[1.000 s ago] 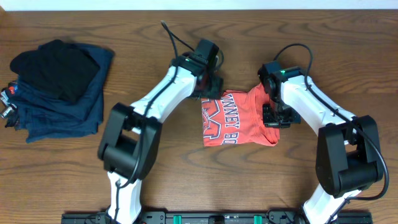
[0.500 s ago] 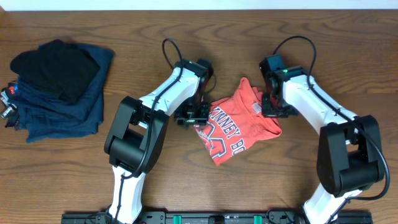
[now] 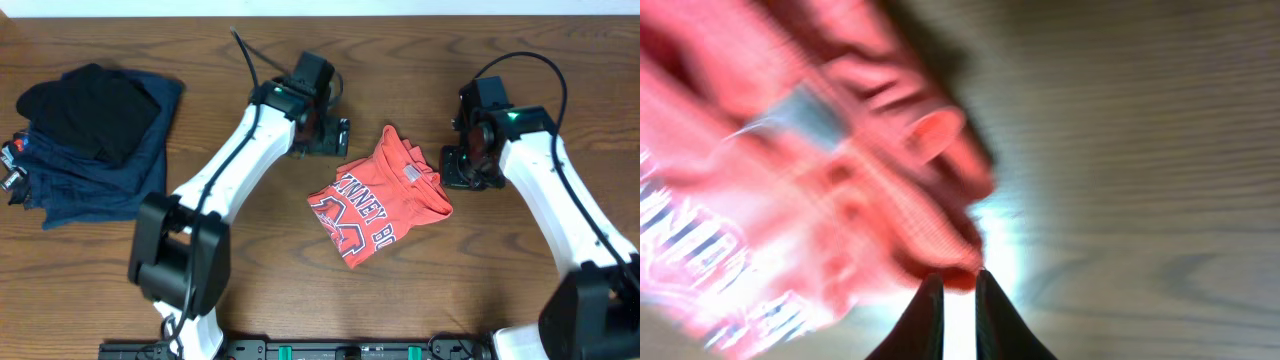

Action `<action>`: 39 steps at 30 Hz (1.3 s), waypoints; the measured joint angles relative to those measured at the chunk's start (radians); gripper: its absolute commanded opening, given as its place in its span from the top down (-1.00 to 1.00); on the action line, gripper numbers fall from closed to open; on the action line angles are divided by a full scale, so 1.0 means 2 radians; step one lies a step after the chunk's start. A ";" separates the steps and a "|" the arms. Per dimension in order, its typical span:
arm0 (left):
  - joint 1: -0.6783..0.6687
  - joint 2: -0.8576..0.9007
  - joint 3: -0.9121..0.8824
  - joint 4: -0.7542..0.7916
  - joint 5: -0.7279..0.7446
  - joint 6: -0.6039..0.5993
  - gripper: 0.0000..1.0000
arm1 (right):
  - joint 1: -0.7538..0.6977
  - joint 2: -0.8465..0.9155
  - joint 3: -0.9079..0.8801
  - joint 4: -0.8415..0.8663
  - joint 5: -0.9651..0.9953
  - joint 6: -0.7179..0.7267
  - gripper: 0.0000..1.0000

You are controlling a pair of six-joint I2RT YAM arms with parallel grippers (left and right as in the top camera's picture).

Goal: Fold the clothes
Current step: 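Grasp the folded shirt's top edge with the left gripper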

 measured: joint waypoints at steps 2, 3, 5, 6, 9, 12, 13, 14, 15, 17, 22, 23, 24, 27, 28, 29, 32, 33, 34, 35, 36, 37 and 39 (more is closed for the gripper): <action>-0.001 -0.005 0.002 0.013 0.009 0.044 -0.84 | 0.010 -0.003 -0.001 -0.006 -0.016 -0.005 0.75; -0.002 -0.003 0.002 0.017 0.020 0.069 -0.83 | 0.016 -0.003 -0.003 -0.003 -0.022 -0.007 0.75; -0.002 0.009 0.002 0.018 0.035 0.103 -0.84 | 0.027 -0.001 -0.016 0.009 -0.031 -0.009 0.75; -0.002 0.015 0.002 0.018 0.042 0.114 -0.84 | 0.032 0.000 -0.026 0.017 -0.035 -0.009 0.75; -0.002 0.047 0.002 0.014 0.059 0.138 -0.83 | 0.042 0.003 -0.061 0.050 -0.041 -0.010 0.75; -0.002 0.080 0.002 0.000 0.079 0.150 -0.82 | 0.047 0.005 -0.109 0.105 -0.044 -0.006 0.74; -0.002 0.090 0.002 -0.007 0.086 0.150 -0.82 | 0.048 0.006 -0.123 0.123 -0.045 -0.005 0.74; -0.002 0.096 0.002 -0.014 0.091 0.150 -0.82 | 0.049 0.006 -0.138 0.143 -0.045 -0.003 0.74; -0.002 0.101 0.002 -0.022 0.095 0.150 -0.82 | 0.049 0.008 -0.152 0.168 -0.046 -0.001 0.74; -0.002 0.106 0.002 -0.034 0.102 0.143 -0.81 | 0.050 0.016 -0.176 0.221 -0.045 0.001 0.73; -0.008 0.106 -0.001 -0.067 0.129 0.114 -0.50 | 0.050 0.034 -0.203 0.356 -0.023 0.007 0.65; -0.011 0.106 -0.002 -0.073 0.133 0.108 -0.46 | 0.050 0.037 -0.203 0.389 -0.012 0.008 0.62; -0.016 0.106 -0.003 -0.077 0.136 0.099 -0.42 | 0.049 0.039 -0.202 0.412 -0.002 0.009 0.59; -0.034 0.106 -0.008 -0.083 0.139 0.058 -0.40 | 0.045 0.041 -0.202 0.472 0.022 0.006 0.49; -0.041 0.106 -0.009 -0.084 0.138 0.039 -0.40 | 0.041 0.041 -0.201 0.482 0.027 0.004 0.49; -0.047 0.106 -0.010 -0.085 0.133 0.019 -0.41 | 0.037 0.041 -0.198 0.484 0.032 0.004 0.48; -0.059 0.105 -0.012 -0.084 0.097 -0.033 -0.43 | 0.027 0.041 -0.186 0.452 0.043 0.002 0.37; -0.059 0.103 -0.013 -0.084 0.085 -0.043 -0.50 | 0.025 0.041 -0.180 0.432 0.043 -0.001 0.29; -0.057 0.099 -0.014 -0.082 0.066 -0.054 -0.54 | 0.023 0.041 -0.173 0.410 0.044 -0.006 0.21; -0.054 0.094 -0.014 -0.081 0.053 -0.058 -0.62 | 0.021 0.040 -0.167 0.390 0.046 -0.010 0.16; -0.050 0.086 -0.015 -0.074 0.042 -0.062 -0.72 | 0.019 0.038 -0.161 0.369 0.048 -0.014 0.12; -0.045 0.076 -0.015 -0.064 0.034 -0.059 -0.88 | 0.018 0.033 -0.154 0.342 0.051 -0.020 0.09; -0.033 0.052 -0.016 -0.035 0.022 -0.047 -1.00 | 0.014 0.022 -0.148 0.315 0.053 -0.023 0.08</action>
